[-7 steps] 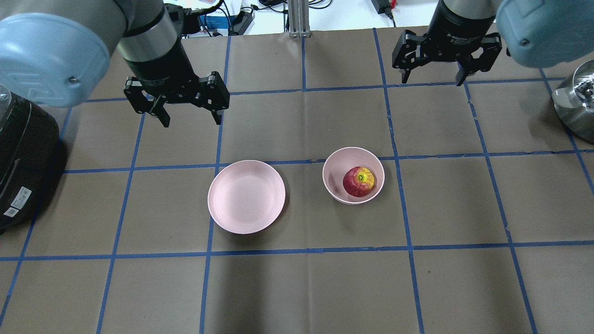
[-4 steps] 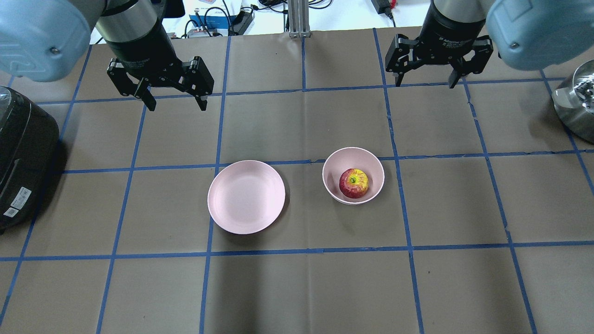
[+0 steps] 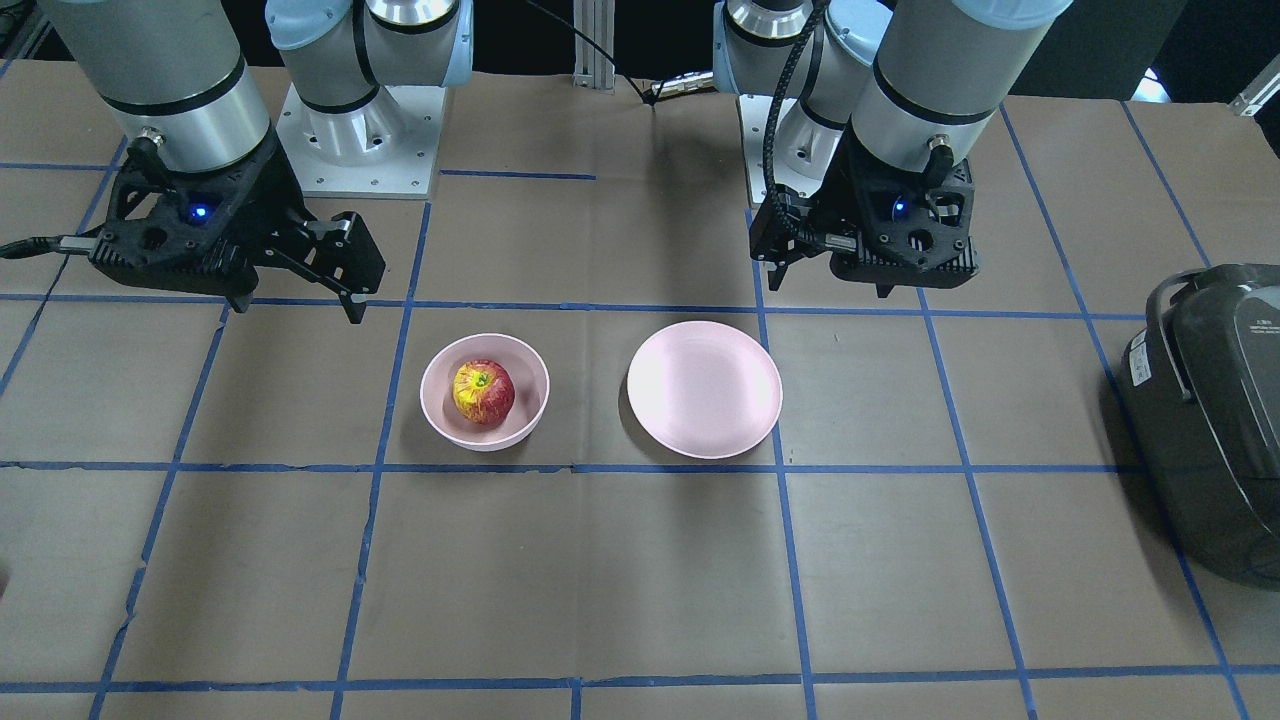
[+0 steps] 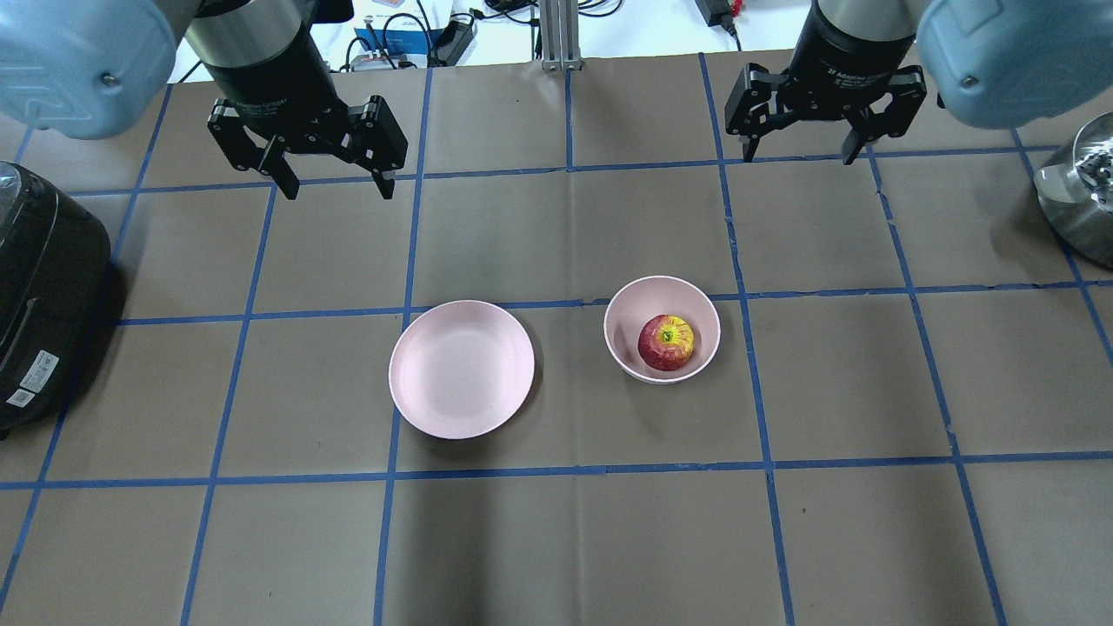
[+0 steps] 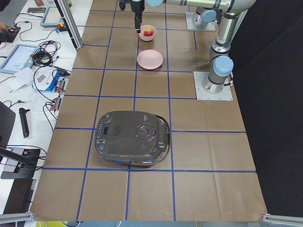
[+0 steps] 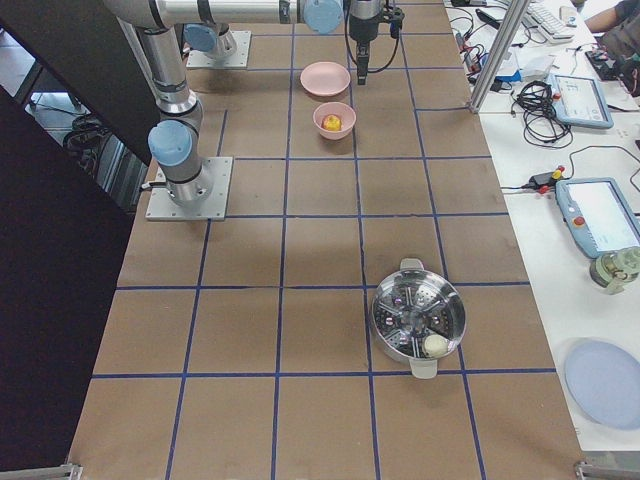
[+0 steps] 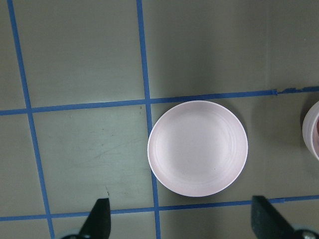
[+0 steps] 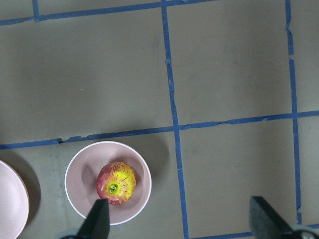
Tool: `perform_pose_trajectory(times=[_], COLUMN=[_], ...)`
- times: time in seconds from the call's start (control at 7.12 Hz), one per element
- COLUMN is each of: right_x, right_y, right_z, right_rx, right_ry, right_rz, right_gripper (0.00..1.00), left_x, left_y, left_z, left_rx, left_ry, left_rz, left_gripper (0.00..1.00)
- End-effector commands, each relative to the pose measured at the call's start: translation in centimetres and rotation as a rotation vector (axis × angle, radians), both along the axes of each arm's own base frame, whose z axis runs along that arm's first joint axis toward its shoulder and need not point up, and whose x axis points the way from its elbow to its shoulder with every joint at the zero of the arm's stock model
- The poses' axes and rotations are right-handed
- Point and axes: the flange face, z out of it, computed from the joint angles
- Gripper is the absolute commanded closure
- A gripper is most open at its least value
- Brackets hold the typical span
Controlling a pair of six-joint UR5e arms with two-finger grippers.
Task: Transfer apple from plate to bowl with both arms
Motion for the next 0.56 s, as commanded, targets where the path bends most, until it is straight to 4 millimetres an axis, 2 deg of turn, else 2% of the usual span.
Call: perform_pose_trajectory(times=[0.0, 0.42], right_x=[-0.30, -0.46], right_y=[0.01, -0.02], right_z=[-0.22, 0.01], right_rx=[0.004, 0.000], right_ry=[0.000, 0.000], right_rz=[-0.004, -0.007], right_gripper=[0.00, 0.00], left_x=[-0.02, -0.10], left_y=[0.26, 0.29], left_z=[-0.06, -0.06], left_rx=[0.002, 0.002], left_ry=[0.000, 0.000], left_rz=[-0.003, -0.005], left_gripper=[0.00, 0.00])
